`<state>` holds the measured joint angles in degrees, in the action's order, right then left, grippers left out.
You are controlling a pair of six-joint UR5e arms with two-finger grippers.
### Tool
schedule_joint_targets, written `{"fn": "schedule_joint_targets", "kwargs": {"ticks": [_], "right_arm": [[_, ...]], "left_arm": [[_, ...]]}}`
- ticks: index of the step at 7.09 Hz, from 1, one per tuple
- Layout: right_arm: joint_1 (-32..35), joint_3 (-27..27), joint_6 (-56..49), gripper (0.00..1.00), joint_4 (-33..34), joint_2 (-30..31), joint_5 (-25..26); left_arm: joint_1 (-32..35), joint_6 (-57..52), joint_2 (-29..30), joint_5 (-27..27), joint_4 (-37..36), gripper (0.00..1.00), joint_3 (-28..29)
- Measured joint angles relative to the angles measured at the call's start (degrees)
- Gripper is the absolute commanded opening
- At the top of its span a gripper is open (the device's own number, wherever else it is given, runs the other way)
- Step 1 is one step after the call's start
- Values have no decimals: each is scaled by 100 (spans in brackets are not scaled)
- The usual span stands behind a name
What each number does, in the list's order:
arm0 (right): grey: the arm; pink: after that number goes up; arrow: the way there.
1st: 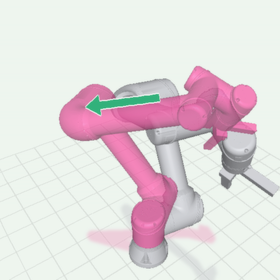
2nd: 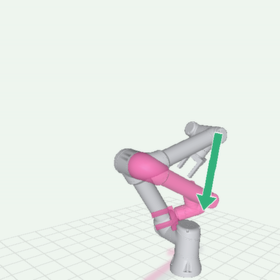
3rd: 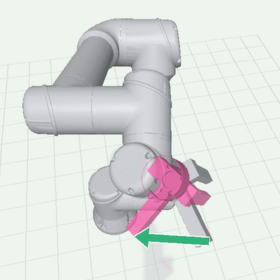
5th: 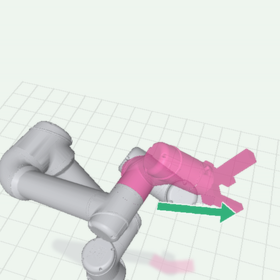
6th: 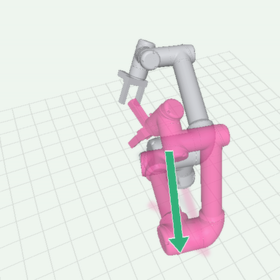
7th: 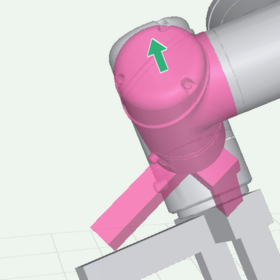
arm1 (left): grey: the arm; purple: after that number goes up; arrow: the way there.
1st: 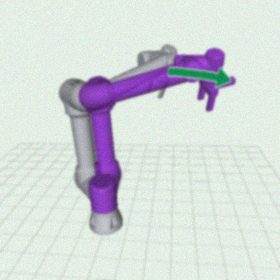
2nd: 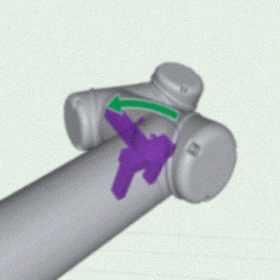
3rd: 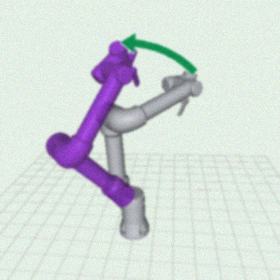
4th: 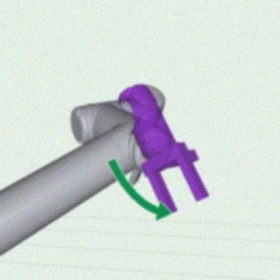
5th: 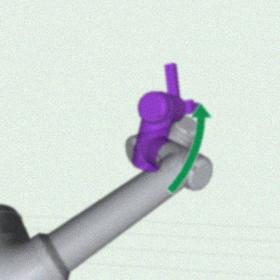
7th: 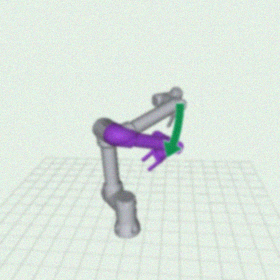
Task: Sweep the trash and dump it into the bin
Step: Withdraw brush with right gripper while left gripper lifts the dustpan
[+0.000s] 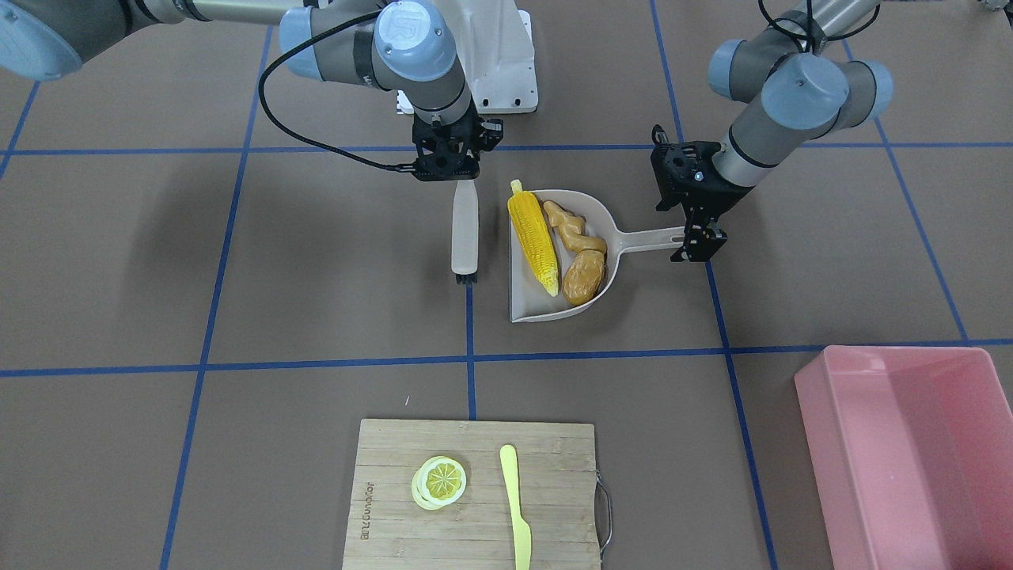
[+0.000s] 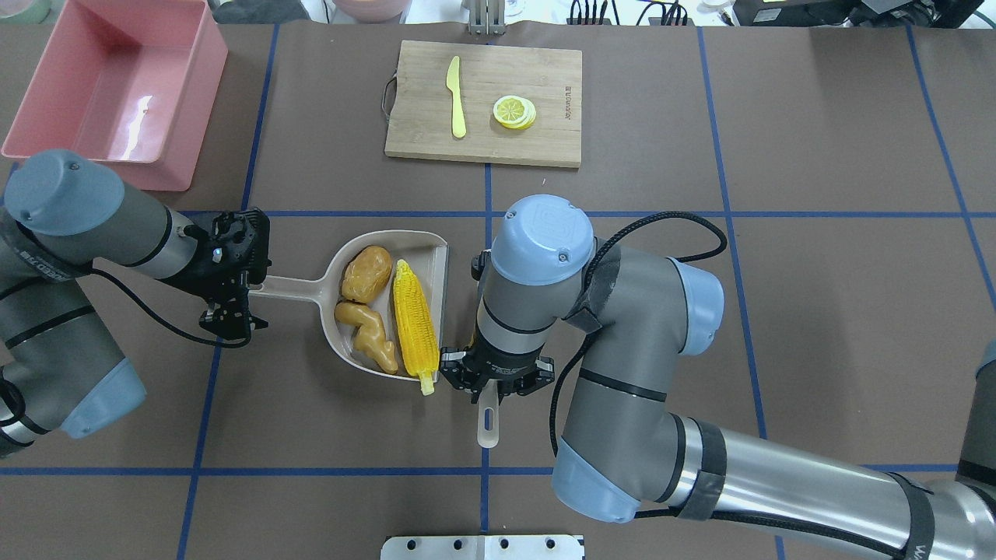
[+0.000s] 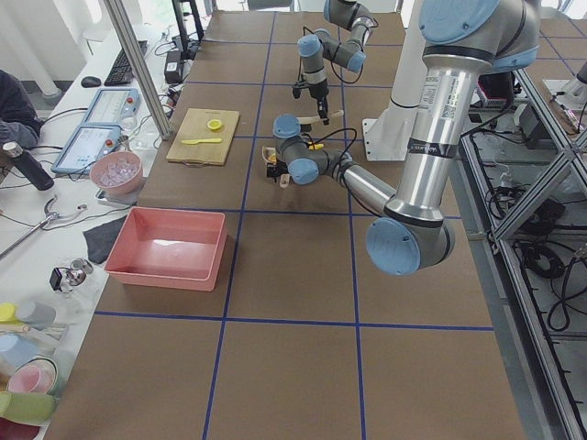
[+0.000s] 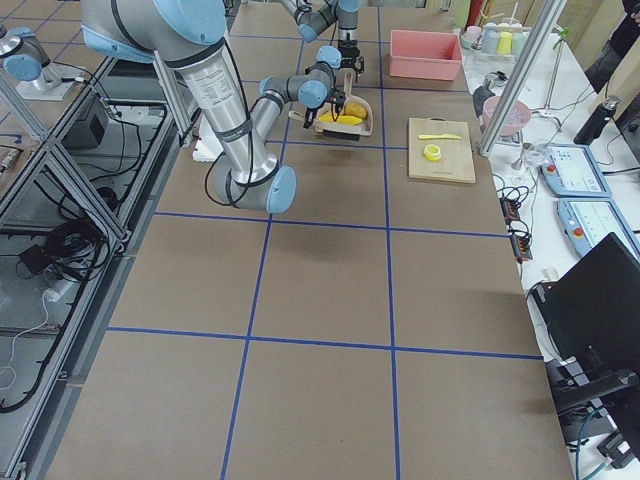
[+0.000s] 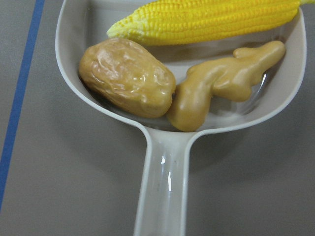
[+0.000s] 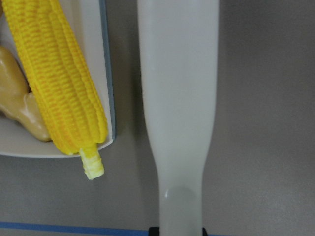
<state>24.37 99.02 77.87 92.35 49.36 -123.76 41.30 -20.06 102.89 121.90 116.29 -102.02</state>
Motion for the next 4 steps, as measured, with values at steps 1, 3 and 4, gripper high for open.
{"fn": "schedule_joint_targets", "kwargs": {"ticks": [1, 3, 4], "right_arm": [[6, 141, -16, 0, 102, 76, 20], [22, 334, -25, 0, 294, 192, 63], [37, 414, -28, 0, 342, 264, 76]], "left_arm": [[-4, 13, 17, 2, -6, 78, 25], [-7, 34, 30, 13, -9, 65, 37], [-7, 41, 38, 16, -8, 58, 36]]}}
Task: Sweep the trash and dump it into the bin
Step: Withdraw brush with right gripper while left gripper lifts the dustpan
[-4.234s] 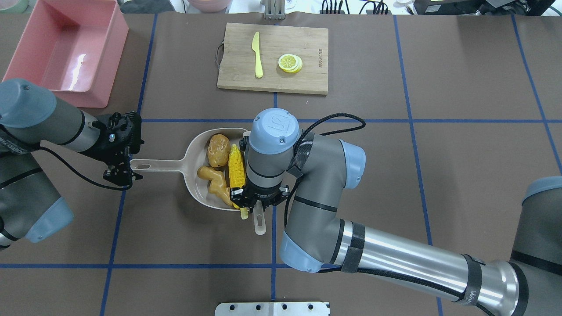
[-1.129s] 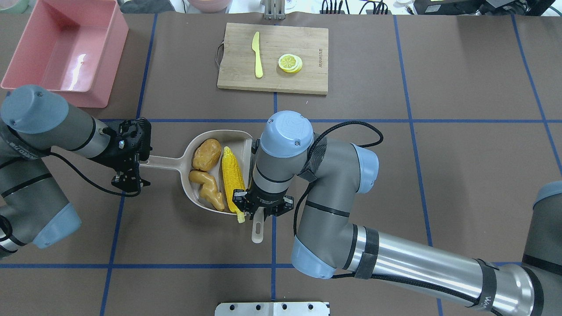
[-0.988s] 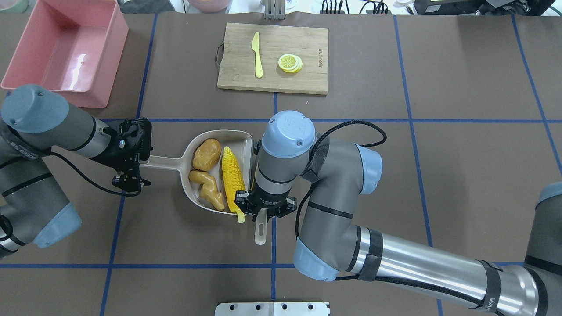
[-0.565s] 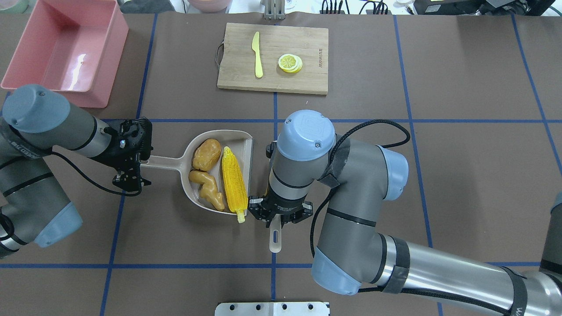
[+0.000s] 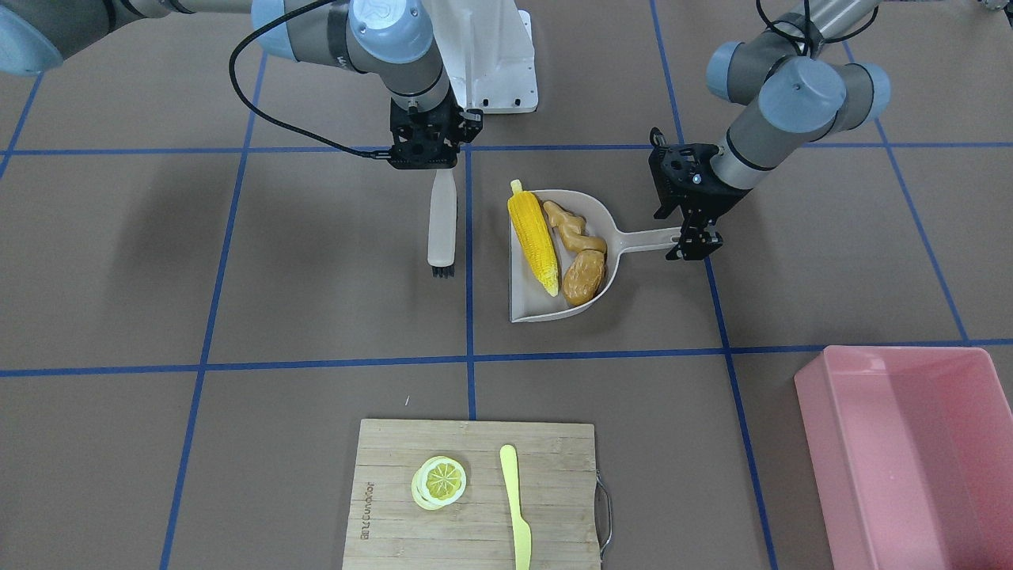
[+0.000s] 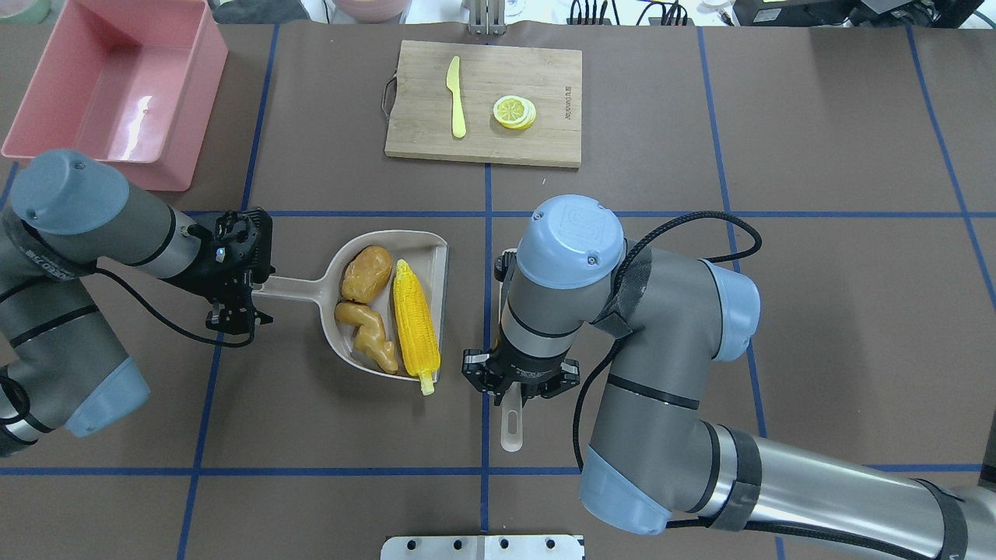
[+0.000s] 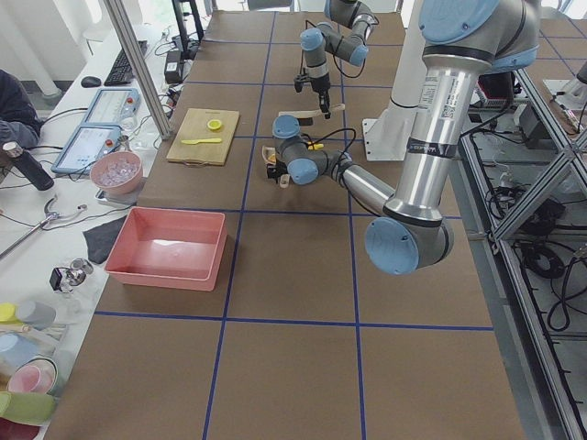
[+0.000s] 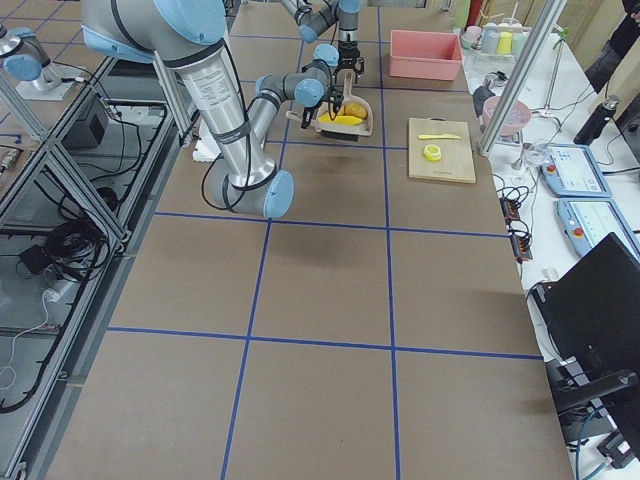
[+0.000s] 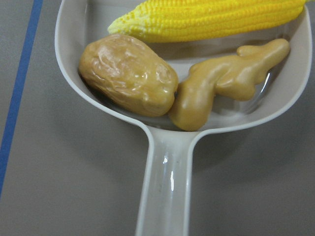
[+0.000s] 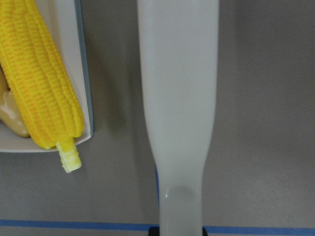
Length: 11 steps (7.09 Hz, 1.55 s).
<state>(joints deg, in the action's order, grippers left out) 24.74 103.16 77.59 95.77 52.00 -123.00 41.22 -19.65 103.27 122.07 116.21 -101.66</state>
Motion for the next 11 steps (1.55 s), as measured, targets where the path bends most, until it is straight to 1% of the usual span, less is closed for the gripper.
{"fn": "schedule_joint_targets", "kwargs": {"ticks": [2, 5, 6, 7, 9, 10, 11], "right_arm": [[37, 43, -12, 0, 58, 83, 25], [139, 363, -96, 0, 449, 266, 89], [151, 446, -166, 0, 591, 312, 104], [171, 539, -272, 0, 762, 366, 112], [266, 881, -452, 0, 1032, 617, 117], [346, 1158, -587, 0, 1208, 805, 118], [455, 1509, -807, 0, 1465, 1005, 118]], "left_arm": [[-6, 8, 7, 4, 6, 58, -2], [-2, 12, 9, 20, 9, 52, -13], [-1, 13, 9, 25, 8, 52, -15], [-1, 13, 9, 34, 3, 48, -14], [0, 13, 9, 53, -7, 42, -12], [0, 51, 9, 59, -6, 39, -13], [0, 133, 9, 61, 1, 35, -20]]}}
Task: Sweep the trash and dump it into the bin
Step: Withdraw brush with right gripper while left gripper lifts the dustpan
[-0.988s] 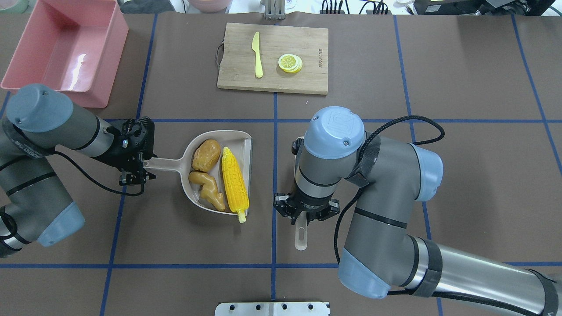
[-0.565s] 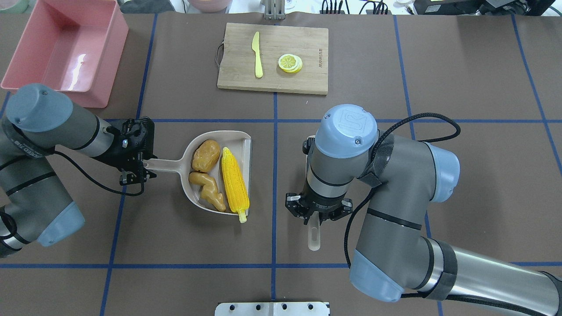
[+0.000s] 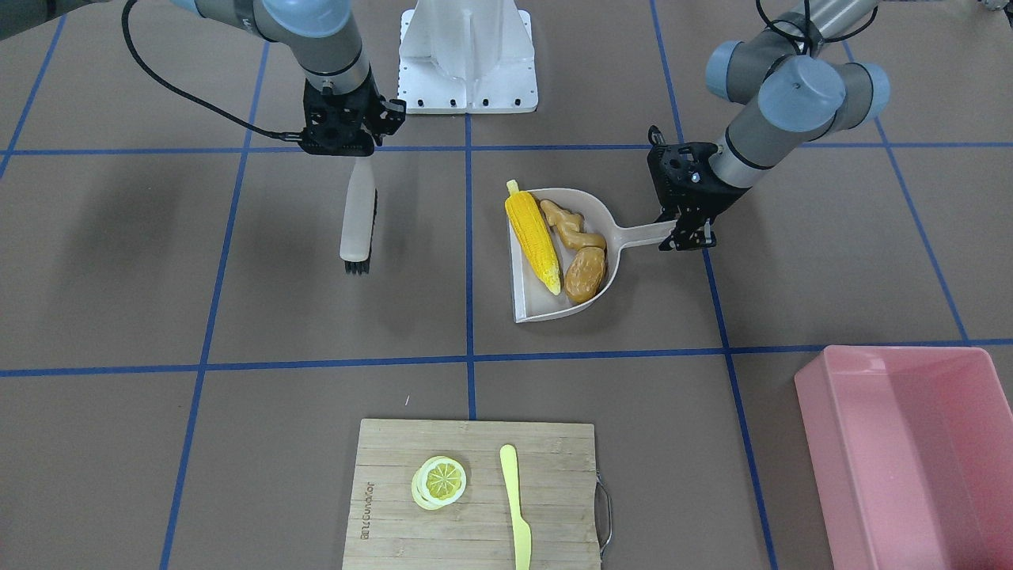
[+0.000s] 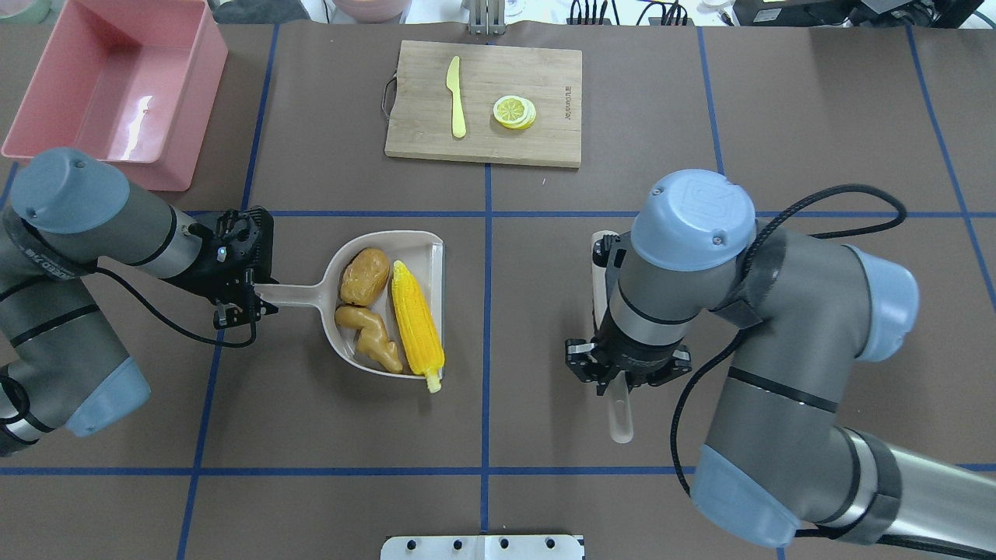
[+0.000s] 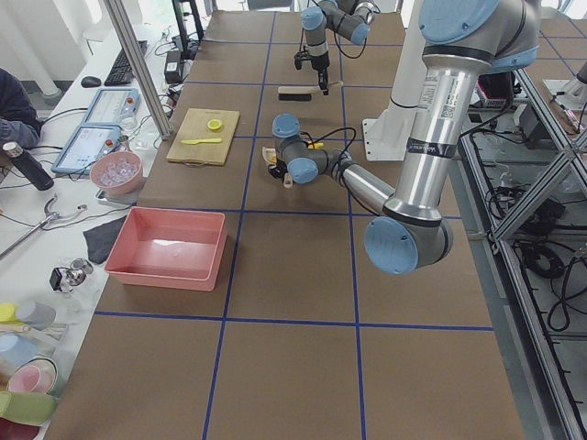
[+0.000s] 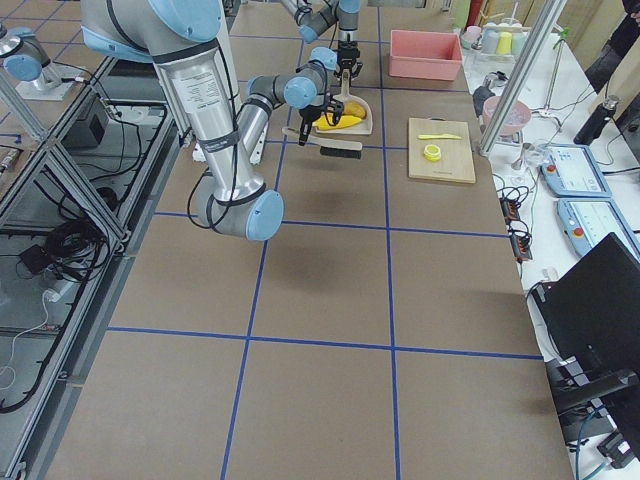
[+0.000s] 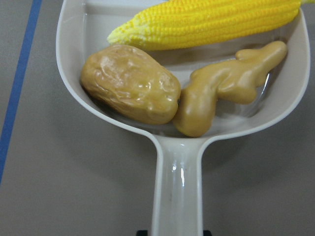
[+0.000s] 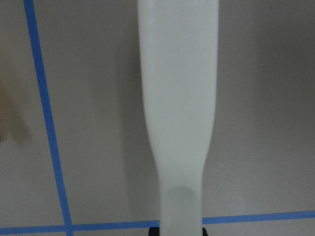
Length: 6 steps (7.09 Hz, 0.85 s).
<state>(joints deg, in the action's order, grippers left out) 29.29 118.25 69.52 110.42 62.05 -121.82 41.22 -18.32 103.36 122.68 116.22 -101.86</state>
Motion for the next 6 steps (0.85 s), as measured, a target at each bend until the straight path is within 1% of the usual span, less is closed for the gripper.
{"fn": "schedule_joint_targets", "kwargs": {"ticks": [1, 2, 5, 6], "right_arm": [[108, 296, -198, 0, 197, 183, 0], [180, 480, -322, 0, 299, 320, 0], [218, 611, -400, 0, 371, 512, 23], [214, 650, -403, 0, 379, 611, 86]], "left_arm": [[0, 45, 0, 4, 4, 31, -8], [0, 66, 0, 5, 5, 31, -16], [0, 170, 3, 6, 30, 22, -66], [0, 293, 4, 8, 56, 22, -93]]}}
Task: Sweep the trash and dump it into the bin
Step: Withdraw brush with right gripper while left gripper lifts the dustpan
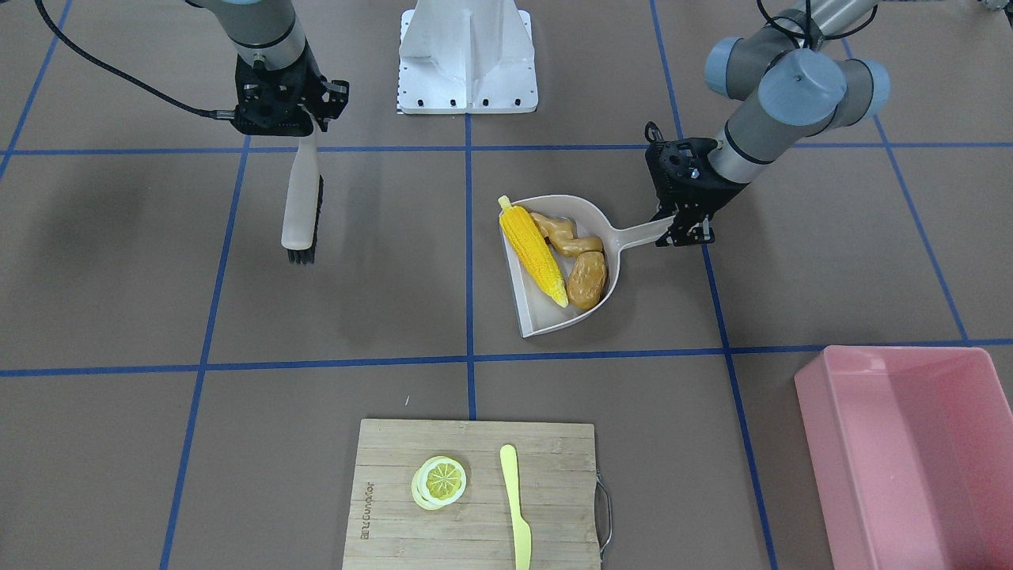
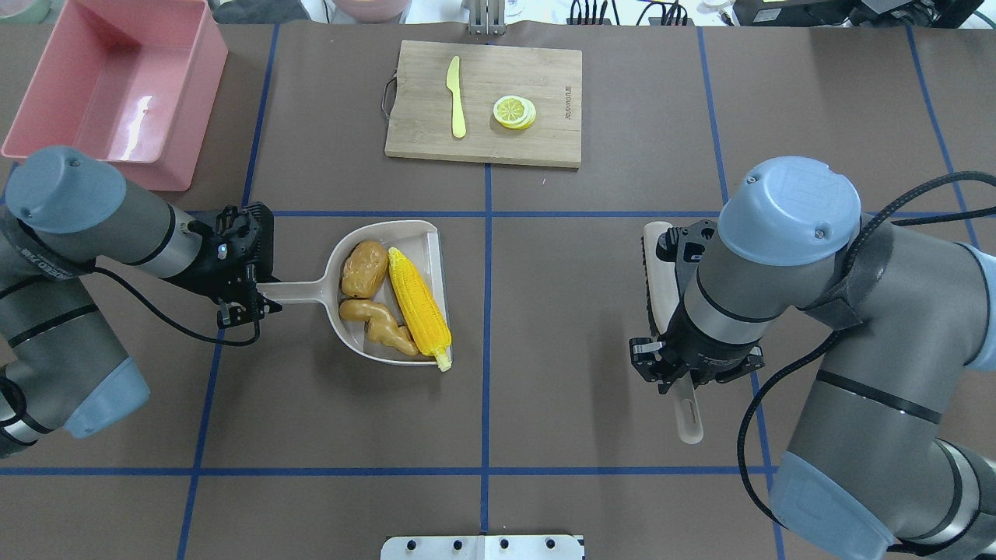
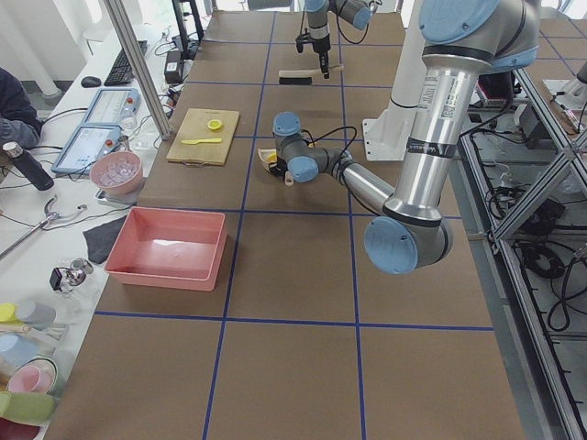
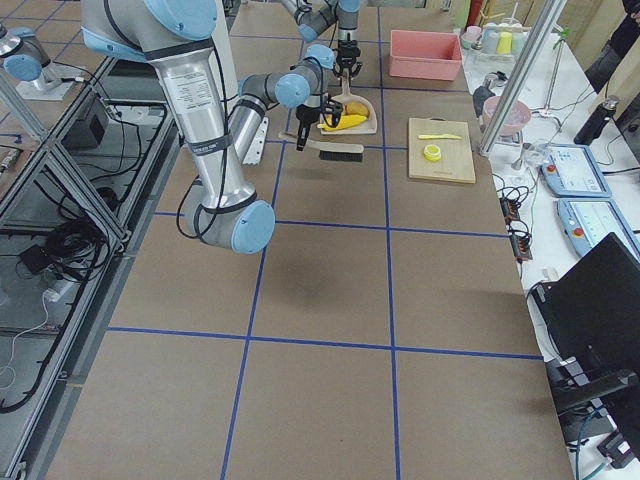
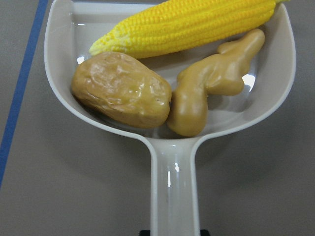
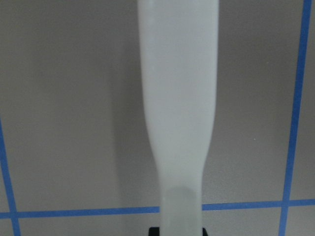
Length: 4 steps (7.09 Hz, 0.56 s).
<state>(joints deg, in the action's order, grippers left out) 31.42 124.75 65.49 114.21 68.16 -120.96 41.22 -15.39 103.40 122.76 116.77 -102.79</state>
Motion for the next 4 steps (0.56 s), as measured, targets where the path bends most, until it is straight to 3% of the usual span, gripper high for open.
{"fn": "schedule_joint_targets", "kwargs": {"ticks": [4], "right_arm": [[61, 223, -287, 0, 139, 421, 236]], "left_arm": [[0, 315, 12, 2, 151, 8, -83]]}}
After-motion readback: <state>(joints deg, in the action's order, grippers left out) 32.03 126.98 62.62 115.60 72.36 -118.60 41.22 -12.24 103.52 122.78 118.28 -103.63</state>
